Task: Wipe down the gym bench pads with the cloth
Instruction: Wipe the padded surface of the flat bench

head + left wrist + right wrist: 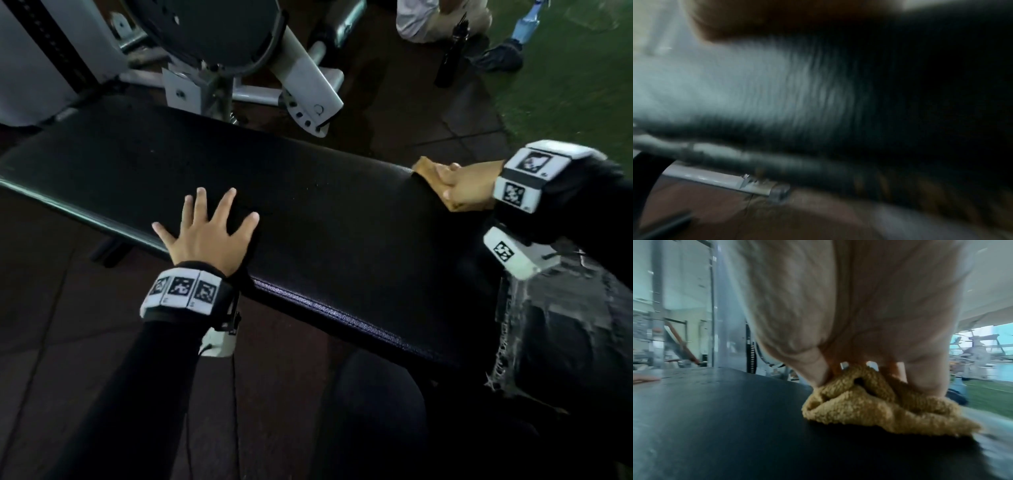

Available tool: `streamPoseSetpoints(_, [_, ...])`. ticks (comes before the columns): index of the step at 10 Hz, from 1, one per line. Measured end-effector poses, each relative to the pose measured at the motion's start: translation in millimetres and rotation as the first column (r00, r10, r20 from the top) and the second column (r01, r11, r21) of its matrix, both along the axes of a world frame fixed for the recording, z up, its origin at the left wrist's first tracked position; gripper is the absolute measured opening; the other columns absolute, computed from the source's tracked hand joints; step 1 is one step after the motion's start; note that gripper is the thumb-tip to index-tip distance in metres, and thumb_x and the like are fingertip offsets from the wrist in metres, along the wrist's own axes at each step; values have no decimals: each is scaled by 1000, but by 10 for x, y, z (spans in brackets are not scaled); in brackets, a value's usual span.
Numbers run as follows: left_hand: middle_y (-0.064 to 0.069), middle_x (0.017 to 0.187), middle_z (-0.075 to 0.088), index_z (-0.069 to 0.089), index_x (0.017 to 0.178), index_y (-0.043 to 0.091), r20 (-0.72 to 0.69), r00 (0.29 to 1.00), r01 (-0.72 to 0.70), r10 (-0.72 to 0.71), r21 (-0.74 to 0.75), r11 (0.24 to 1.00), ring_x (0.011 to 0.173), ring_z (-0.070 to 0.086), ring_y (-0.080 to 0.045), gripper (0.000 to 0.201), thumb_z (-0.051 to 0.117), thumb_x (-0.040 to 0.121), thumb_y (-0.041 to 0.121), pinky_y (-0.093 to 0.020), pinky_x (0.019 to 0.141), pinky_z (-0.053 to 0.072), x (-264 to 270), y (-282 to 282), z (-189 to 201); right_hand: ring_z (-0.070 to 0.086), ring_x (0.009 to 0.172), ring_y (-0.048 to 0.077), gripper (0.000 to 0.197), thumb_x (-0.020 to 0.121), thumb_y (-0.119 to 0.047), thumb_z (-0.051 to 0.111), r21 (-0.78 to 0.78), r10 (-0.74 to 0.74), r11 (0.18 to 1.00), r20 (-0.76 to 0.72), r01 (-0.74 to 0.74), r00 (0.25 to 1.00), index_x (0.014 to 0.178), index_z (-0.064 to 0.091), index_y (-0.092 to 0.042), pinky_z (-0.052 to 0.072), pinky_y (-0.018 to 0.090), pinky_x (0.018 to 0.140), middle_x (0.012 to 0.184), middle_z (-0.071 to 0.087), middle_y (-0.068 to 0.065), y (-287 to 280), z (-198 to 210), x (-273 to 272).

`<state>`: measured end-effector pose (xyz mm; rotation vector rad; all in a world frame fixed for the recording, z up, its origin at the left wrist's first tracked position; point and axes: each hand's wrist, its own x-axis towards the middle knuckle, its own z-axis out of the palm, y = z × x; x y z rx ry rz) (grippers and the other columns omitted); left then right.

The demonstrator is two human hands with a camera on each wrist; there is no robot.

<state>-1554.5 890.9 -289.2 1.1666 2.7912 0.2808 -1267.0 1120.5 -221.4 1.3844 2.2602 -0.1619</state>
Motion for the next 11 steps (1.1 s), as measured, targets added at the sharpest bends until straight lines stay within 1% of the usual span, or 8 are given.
streamPoseSetpoints(2, [3, 161, 4, 12, 146, 49, -32, 999, 0, 0, -13, 1000, 147, -3, -18, 72, 16, 80, 77, -64, 111, -6, -7, 69, -1, 52, 114, 42, 37, 94, -17, 50, 28, -72, 997, 22, 71, 997, 124, 52, 4, 43, 45, 91, 123, 55, 27, 199, -119, 239])
streamPoseSetpoints(4, [4, 161, -2, 3, 151, 35, -20, 1000, 4, -6, -82, 997, 147, -7, -18, 89, 14, 76, 83, -62, 111, -6, -69, 104, -17, 52, 115, 42, 39, 92, -15, 53, 22, -93, 995, -120, 96, 988, 126, 53, 4, 42, 49, 98, 123, 55, 27, 233, -165, 226])
streamPoseSetpoints(5, [7, 160, -12, -2, 150, 38, 85, 996, 14, -1, -149, 989, 146, -14, -15, 92, 18, 74, 86, -61, 111, -9, -93, 113, 72, 46, 121, 42, 43, 93, -12, 49, -40, -132, 991, -124, 128, 983, 133, 46, 3, 35, 36, 103, 131, 50, 22, 230, -146, 241])
streamPoseSetpoints(6, [11, 156, -24, -11, 147, 43, 251, 968, 44, 25, -267, 963, 143, -23, -12, 105, 27, 63, 93, -60, 109, -15, -155, 122, 212, 37, 129, 40, 47, 95, -15, 46, -87, -108, 991, -91, 100, 990, 138, 37, 3, 29, 41, 106, 140, 41, 25, 289, -235, 279])
streamPoseSetpoints(7, [11, 154, -30, -16, 145, 45, 364, 930, 85, 54, -355, 931, 142, -26, -12, 130, 32, 38, 100, -61, 107, -15, -182, 175, 339, 25, 138, 37, 51, 97, -10, 44, -164, -97, 984, -129, 75, 987, 144, 27, 0, 19, 39, 110, 150, 26, 23, 390, -234, 319])
streamPoseSetpoints(8, [9, 148, -41, -27, 141, 45, 425, 904, 148, 54, -426, 893, 139, -34, -14, 140, 41, 31, 101, -64, 105, -16, -156, 189, 463, 24, 138, 38, 57, 95, -9, 46, -206, -111, 975, -131, 83, 985, 146, 21, -3, 20, 41, 111, 151, 23, 22, 336, -213, 345])
streamPoseSetpoints(10, [12, 115, -68, -56, 112, 46, 468, 883, 223, 43, -498, 838, 126, -49, -17, 139, 24, 16, 106, -68, 99, -21, -205, 226, 530, 23, 140, 36, 61, 93, -7, 50, -267, -147, 958, -152, 103, 977, 147, 23, -8, 20, 41, 112, 153, 22, 17, 281, -101, 348])
streamPoseSetpoints(11, [8, 119, -67, -57, 113, 42, 486, 872, 244, 55, -529, 813, 118, -54, -17, 139, 23, 19, 105, -69, 95, -23, -231, 257, 523, 19, 142, 32, 62, 92, -6, 51, -331, -195, 934, -149, 137, 969, 147, 22, -9, 17, 38, 114, 154, 20, 15, 333, -45, 299])
